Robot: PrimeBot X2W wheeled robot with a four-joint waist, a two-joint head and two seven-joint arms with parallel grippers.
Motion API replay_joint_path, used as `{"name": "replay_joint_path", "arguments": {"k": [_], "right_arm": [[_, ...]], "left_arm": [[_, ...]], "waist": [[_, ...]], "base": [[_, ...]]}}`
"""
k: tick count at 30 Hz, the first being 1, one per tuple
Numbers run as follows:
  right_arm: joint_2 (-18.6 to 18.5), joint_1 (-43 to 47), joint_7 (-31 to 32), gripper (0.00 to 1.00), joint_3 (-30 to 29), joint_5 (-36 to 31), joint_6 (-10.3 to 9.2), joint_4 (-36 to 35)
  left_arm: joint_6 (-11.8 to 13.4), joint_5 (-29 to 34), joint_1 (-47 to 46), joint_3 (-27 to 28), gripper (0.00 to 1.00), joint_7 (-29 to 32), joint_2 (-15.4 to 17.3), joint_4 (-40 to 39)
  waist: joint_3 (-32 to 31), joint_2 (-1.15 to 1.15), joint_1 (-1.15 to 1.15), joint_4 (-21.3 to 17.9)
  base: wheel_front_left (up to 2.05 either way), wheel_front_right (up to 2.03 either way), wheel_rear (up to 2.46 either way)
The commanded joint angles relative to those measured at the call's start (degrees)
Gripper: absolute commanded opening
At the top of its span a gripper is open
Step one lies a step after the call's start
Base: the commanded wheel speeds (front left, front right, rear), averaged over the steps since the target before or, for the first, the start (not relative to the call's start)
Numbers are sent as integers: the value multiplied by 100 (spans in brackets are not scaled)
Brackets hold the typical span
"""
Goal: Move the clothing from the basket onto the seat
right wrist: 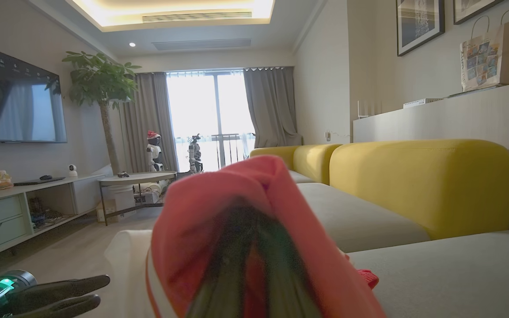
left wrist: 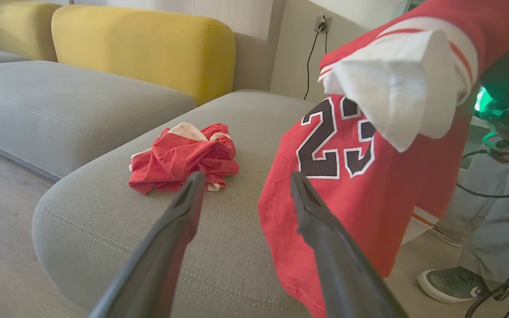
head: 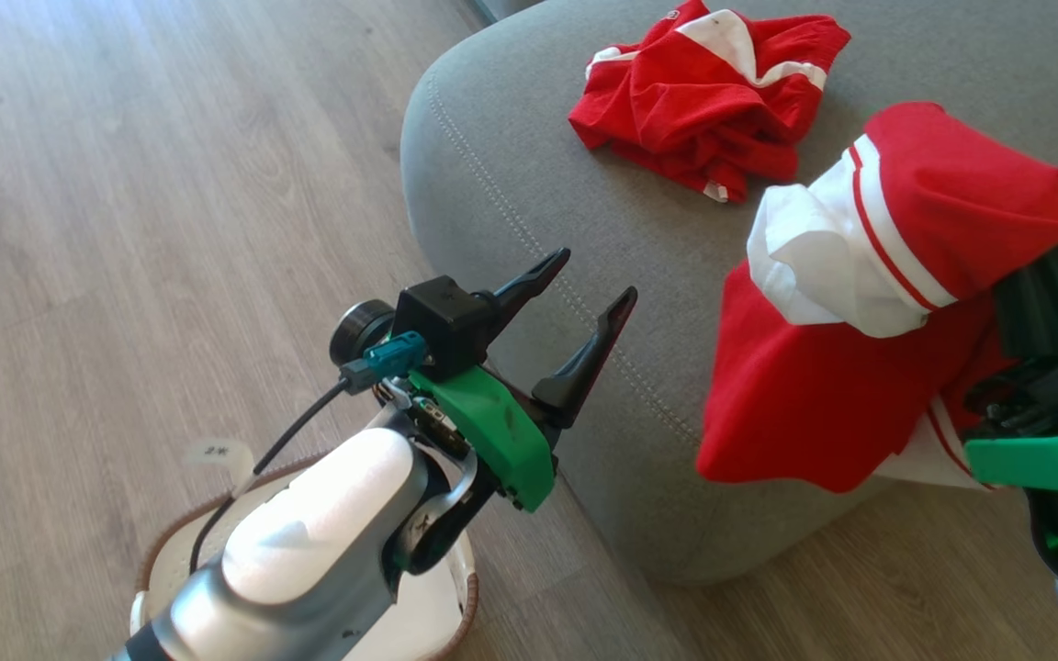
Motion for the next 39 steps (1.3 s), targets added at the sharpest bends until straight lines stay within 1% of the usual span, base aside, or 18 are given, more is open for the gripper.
{"name": "replay_joint_path", "arguments": {"k": [1,7,11,12,14,22,24,28,33,36,39], "right_arm": [[-56,-61,-37,0,10,34,-1,-249],[-121,-256,-37,0,-62,95,-1,-200],[-417,-700,-37,0,-48,260,-1,56],[-417,-700,-37,0,-48,260,-1,56],[-622,-989,-37,0,11,309,-1,241],[-1341,-2444,-37,0,392,672,-1,1460],[-1489,-2789,-37,0,403,799,-1,1905],[-1788,-3444,-37,0,251,986,-1,2544],[-2188,-4109,-37,0,299,1141,-1,3153],[-2343,-4428,-37,0,457,1259,-1,3502],[-2489,-4694,-37,0,592,1196,-1,3935]], "left_arm": [[-40,55,-275,175,100,-61,92,-152],[-31,57,-330,157,100,-48,81,-152],[-33,90,-426,119,100,0,54,-152],[-33,90,-426,119,100,0,54,-152],[-42,116,-491,91,100,36,44,-142],[-14,243,-853,39,100,179,-47,-89],[-23,286,-961,3,100,220,-94,-77],[0,391,-1225,-30,100,272,-213,-52],[-9,510,-1547,-84,100,318,-367,22],[-13,567,-1721,-103,100,322,-453,91],[-23,621,-1876,-133,100,312,-537,154]], "waist": [[16,0,0,-20],[125,0,0,-40],[316,0,0,5],[316,0,0,5],[427,0,0,46],[983,0,0,327],[1151,0,0,427],[1545,0,0,666],[2069,0,0,953],[2364,0,0,1110],[2617,0,0,1270]], "base": [[0,0,0],[0,0,0],[0,0,0],[0,0,0],[0,0,0],[0,0,0],[0,0,0],[0,0,0],[0,0,0],[0,0,0],[0,0,0]]}}
